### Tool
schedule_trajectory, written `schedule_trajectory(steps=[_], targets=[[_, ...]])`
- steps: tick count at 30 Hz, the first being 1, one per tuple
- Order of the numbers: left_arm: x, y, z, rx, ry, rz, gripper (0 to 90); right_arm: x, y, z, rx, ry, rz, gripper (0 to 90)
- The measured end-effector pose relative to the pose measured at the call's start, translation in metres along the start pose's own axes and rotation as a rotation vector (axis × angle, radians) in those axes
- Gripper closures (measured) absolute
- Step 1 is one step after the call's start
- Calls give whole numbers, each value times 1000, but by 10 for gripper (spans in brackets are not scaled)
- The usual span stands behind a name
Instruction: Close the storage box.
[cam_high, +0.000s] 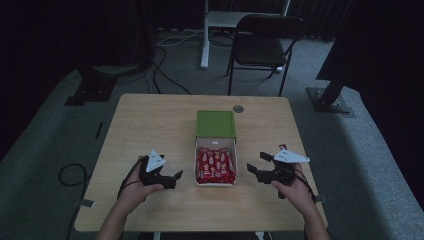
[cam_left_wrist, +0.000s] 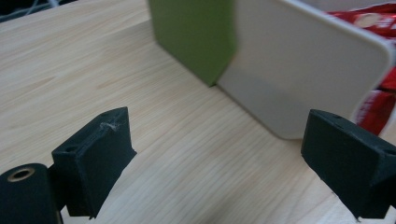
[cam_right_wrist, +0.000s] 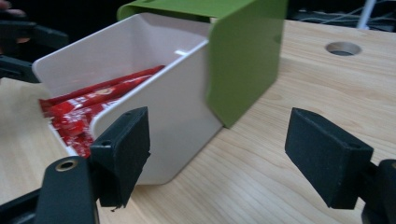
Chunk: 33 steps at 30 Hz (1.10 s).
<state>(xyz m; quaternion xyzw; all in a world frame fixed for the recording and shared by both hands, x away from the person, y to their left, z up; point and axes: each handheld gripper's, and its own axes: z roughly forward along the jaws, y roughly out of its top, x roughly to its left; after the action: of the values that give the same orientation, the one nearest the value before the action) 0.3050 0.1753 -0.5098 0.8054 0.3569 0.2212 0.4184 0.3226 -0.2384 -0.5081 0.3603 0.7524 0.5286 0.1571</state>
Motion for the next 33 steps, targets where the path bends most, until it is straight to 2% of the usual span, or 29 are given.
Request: schedule_trajectory(steps=[4,8,14,16,23,29,33], targets=[[-7,6,3,-12,-32,18,95,6,3,2,-3,36,-12,218],[-12,12,6,-28,-66,23,95,12,4,4,-18,88,1,221],[-17,18,10,-35,-84,49,95,19,3,11,4,129,-38,230],[-17,18,10,-38,-84,45,95,21,3,14,7,140,-37,230],[-23,19,10,-37,-115,48,95,21,0,21,20,142,-34,240],[-22,18,15,-34,-110,42,95,18,-2,23,24,123,-30,256],[-21,20,18,-37,-106,35,95,17,-2,24,25,132,-30,255]])
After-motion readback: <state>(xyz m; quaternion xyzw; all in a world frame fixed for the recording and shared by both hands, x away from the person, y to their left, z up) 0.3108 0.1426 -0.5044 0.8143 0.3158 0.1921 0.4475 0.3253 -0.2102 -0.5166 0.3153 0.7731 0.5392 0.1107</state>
